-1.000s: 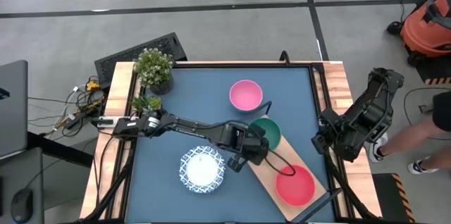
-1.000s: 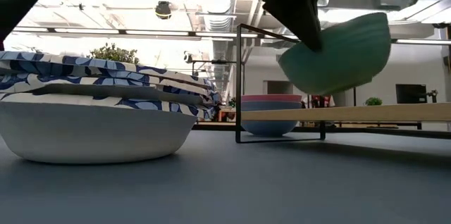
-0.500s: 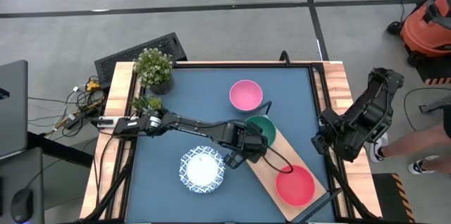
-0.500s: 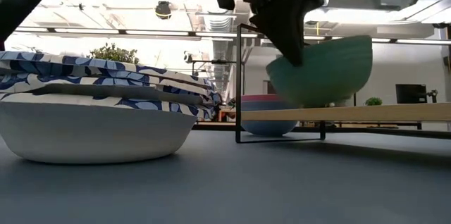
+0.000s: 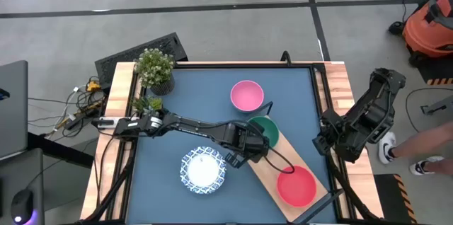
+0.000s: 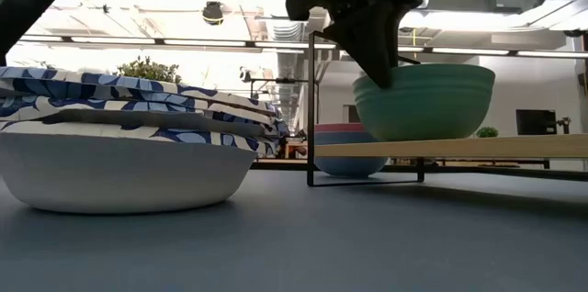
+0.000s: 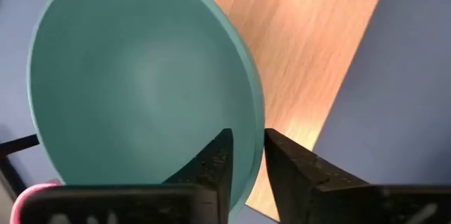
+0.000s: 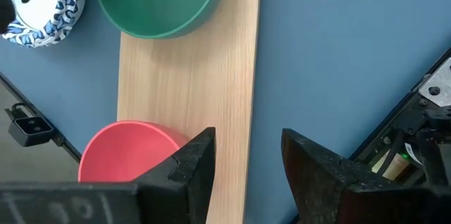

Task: Place and stack bowls onto a shelf
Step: Put the green bowl on the shelf, then stack the orange bowl on top of the green bowl on the shelf

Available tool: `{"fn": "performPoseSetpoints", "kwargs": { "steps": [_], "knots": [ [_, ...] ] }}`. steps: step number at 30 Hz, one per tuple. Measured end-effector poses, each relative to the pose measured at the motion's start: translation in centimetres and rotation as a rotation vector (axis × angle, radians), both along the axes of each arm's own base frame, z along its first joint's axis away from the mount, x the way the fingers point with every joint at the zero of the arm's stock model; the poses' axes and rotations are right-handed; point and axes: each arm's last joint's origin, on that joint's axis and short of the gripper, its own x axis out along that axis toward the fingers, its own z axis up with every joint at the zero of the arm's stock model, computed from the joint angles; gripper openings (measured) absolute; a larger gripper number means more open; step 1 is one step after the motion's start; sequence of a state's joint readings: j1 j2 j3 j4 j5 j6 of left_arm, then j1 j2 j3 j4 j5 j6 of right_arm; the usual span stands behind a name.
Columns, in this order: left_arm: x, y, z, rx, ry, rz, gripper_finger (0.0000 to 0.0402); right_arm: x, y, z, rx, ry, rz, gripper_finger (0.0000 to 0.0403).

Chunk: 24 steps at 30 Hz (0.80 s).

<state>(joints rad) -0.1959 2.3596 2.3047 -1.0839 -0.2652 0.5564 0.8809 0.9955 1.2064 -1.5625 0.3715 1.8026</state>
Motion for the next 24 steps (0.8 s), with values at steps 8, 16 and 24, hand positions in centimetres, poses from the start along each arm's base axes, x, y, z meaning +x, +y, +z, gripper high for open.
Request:
{"fn": "performPoseSetpoints", "kwargs": {
  "steps": [8, 16, 24],
  "knots": [
    [0.0, -0.9, 2.0, -0.018, -0.092, 0.049, 0.0144, 0.3, 0.4, 0.1, 0.002, -0.028, 0.092, 0.0194],
    [-1.5, -3.7, 4.4, -0.117, -0.139, -0.001, 0.0193, 0.3, 0.4, 0.1, -0.018, -0.02, 0.129, 0.0203],
    [-1.6, -10.1, 5.4, 0.017, -0.321, -0.436, 0.0188, 0.1, 0.2, 0.0, -0.054, 0.002, 0.166, 0.02]
  ]
}}
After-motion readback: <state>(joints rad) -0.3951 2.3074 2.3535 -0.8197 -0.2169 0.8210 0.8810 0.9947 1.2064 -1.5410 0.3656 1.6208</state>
